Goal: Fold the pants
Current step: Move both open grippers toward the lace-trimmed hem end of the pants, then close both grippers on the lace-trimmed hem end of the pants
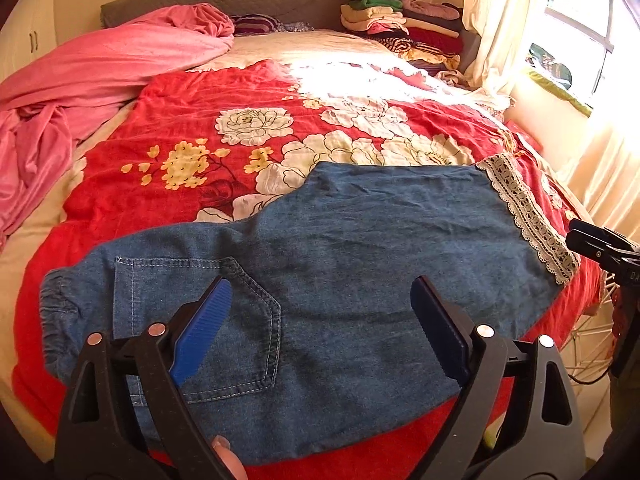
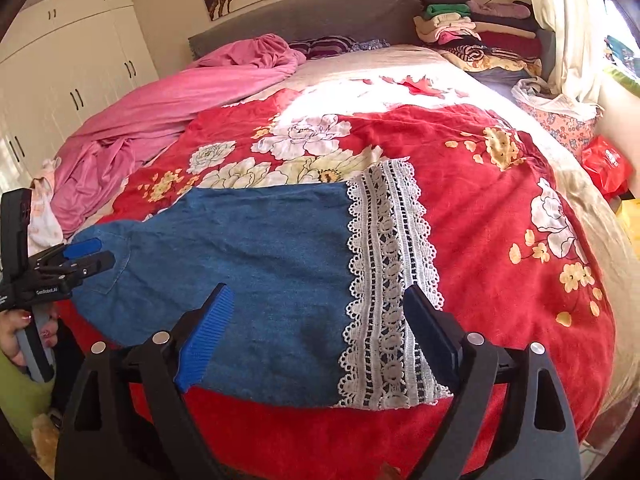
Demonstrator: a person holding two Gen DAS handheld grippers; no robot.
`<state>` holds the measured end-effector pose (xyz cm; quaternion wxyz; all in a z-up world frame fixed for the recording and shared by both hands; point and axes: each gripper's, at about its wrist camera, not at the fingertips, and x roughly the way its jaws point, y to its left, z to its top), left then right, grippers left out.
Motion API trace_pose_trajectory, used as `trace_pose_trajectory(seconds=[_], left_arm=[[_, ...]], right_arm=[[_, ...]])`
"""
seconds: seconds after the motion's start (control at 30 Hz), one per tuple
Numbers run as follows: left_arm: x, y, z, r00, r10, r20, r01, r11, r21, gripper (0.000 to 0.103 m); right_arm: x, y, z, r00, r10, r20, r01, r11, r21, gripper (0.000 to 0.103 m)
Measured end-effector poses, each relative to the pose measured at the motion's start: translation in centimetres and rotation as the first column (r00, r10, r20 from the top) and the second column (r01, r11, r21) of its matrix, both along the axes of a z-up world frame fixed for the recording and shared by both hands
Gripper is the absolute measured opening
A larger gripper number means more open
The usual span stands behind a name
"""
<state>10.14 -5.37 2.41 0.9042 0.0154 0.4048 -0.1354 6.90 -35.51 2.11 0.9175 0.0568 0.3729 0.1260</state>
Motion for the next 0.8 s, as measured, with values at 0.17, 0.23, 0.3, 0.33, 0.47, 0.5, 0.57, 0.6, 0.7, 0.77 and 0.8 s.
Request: trace_pose_trajectory(seconds=[0.17, 0.23, 0.3, 0.33, 0.47, 0.5, 0.57, 0.6, 0.7, 0.77, 0.8], left_arm=[[-0.6, -1.1, 1.1, 0.999, -0.028, 0.017, 0.028, 1.0, 0.004, 0.089], [-0.8, -1.5, 1.5, 0.999, -0.039, 0.02, 0.039, 0.999, -0.002, 0.091], [-0.9, -2.0, 1.9, 0.998, -0.051, 0.023, 0.051, 0.999, -0.01, 0.093], [-0.8, -2.3, 2.1, 0.998, -0.056, 0.026, 0.056, 0.998, -0.01, 0.093], [-0.5, -3.8, 3.1, 0.995, -0.091, 0.04, 0.091, 0.996, 0.008, 0.093], [-0.4, -4.2, 3.3, 0.994, -0.105, 0.041, 0.104, 0.994, 0.012, 0.093], [0.0, -5.3, 3.9, 0.99, -0.128, 0.05, 0.127, 0.991, 0.029, 0.093], [0.2, -5.8, 4.2, 0.989, -0.139, 0.053, 0.137, 0.99, 0.035, 0.093], [1.1, -7.5, 4.8, 0.983, -0.174, 0.049, 0.173, 0.984, 0.04, 0.093], [1.9, -8.7, 5.2, 0.979, -0.196, 0.049, 0.194, 0.98, 0.048, 0.093], [2.2, -9.3, 5.3, 0.977, -0.206, 0.049, 0.204, 0.978, 0.053, 0.093]], right_arm=[[-0.8, -0.9, 0.5, 0.999, -0.025, 0.022, 0.025, 1.0, 0.005, 0.09], [-1.2, -1.4, 0.7, 0.999, -0.034, 0.027, 0.034, 0.999, 0.01, 0.09], [-1.5, -2.0, 0.9, 0.998, -0.049, 0.035, 0.049, 0.999, 0.011, 0.09], [-1.7, -2.3, 1.1, 0.998, -0.057, 0.038, 0.057, 0.998, 0.013, 0.09], [-2.1, -3.6, 1.3, 0.995, -0.086, 0.044, 0.085, 0.996, 0.017, 0.09], [-2.2, -3.9, 1.3, 0.995, -0.093, 0.045, 0.092, 0.996, 0.02, 0.09], [-2.4, -4.4, 1.2, 0.993, -0.105, 0.045, 0.104, 0.994, 0.026, 0.09], [-2.5, -4.7, 1.1, 0.993, -0.108, 0.043, 0.107, 0.994, 0.028, 0.09], [-2.8, -5.4, 0.8, 0.992, -0.119, 0.039, 0.117, 0.992, 0.037, 0.09], [-3.0, -5.8, 0.5, 0.992, -0.125, 0.034, 0.123, 0.992, 0.04, 0.09], [-3.1, -6.0, 0.3, 0.991, -0.127, 0.031, 0.125, 0.991, 0.041, 0.09]])
